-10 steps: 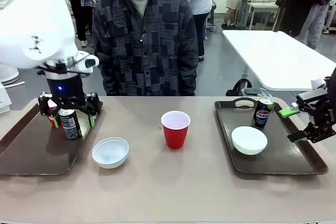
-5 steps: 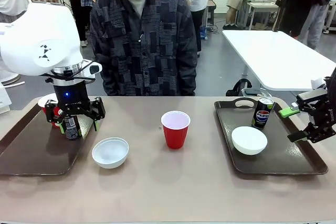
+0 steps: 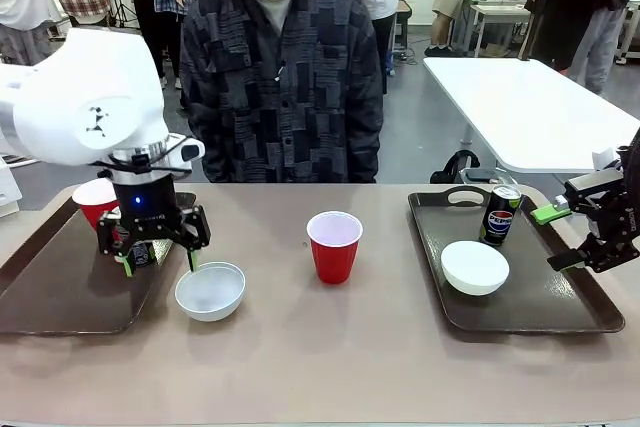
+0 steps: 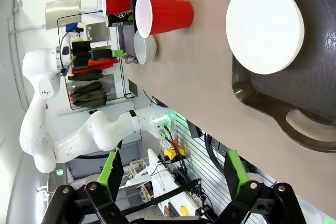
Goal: Prepare tableware on both trays.
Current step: Pick up a Picnic Bowl from the table and place it on a Handle tray.
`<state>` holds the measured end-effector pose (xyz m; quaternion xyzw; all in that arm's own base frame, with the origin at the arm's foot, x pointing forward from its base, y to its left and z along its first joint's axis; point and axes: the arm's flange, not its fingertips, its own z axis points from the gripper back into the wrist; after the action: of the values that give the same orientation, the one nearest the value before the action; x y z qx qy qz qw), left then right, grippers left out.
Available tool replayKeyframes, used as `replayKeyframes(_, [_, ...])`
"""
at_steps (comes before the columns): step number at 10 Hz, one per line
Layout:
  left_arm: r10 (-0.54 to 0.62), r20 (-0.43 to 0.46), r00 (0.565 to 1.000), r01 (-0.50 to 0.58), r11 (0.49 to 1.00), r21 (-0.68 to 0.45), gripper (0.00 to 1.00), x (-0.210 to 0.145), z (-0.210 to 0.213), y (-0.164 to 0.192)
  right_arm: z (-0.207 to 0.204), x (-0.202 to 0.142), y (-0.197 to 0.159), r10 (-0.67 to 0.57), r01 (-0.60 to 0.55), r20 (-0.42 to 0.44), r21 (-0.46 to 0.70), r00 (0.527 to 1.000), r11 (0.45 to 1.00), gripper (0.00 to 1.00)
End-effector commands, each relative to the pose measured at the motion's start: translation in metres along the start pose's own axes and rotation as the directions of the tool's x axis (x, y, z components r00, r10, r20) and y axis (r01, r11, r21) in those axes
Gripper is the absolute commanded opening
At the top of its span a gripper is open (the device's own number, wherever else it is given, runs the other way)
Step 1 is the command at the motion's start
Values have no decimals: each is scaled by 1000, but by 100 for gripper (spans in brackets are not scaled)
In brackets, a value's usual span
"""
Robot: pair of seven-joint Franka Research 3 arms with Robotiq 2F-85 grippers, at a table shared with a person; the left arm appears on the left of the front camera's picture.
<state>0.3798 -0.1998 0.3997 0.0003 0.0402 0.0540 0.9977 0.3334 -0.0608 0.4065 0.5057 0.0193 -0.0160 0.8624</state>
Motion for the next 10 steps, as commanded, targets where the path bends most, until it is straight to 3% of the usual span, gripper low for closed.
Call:
replayKeyframes(1, [-41, 54, 998, 43, 999, -34, 100, -12, -16, -8, 1, -1, 0, 4, -4, 1, 16, 1000, 1000, 100])
replayKeyframes(5, [-141, 182, 973, 145, 989, -5, 100, -6, -46, -19, 1, -1, 0, 4, -4, 1, 16, 1000, 1000, 100])
replayKeyframes(8, [-160, 147, 976, 163, 987, -8, 96, 7, -71, -23, 1, -1, 0, 4, -4, 1, 16, 1000, 1000, 100])
replayKeyframes(9, [-163, 131, 978, 166, 986, -14, 46, 8, -74, -24, 1, -1, 0, 4, -4, 1, 16, 1000, 1000, 100])
replayKeyframes(10, [-157, 131, 979, 161, 987, -15, 42, 9, -74, -24, 1, -1, 0, 4, -4, 1, 16, 1000, 1000, 100])
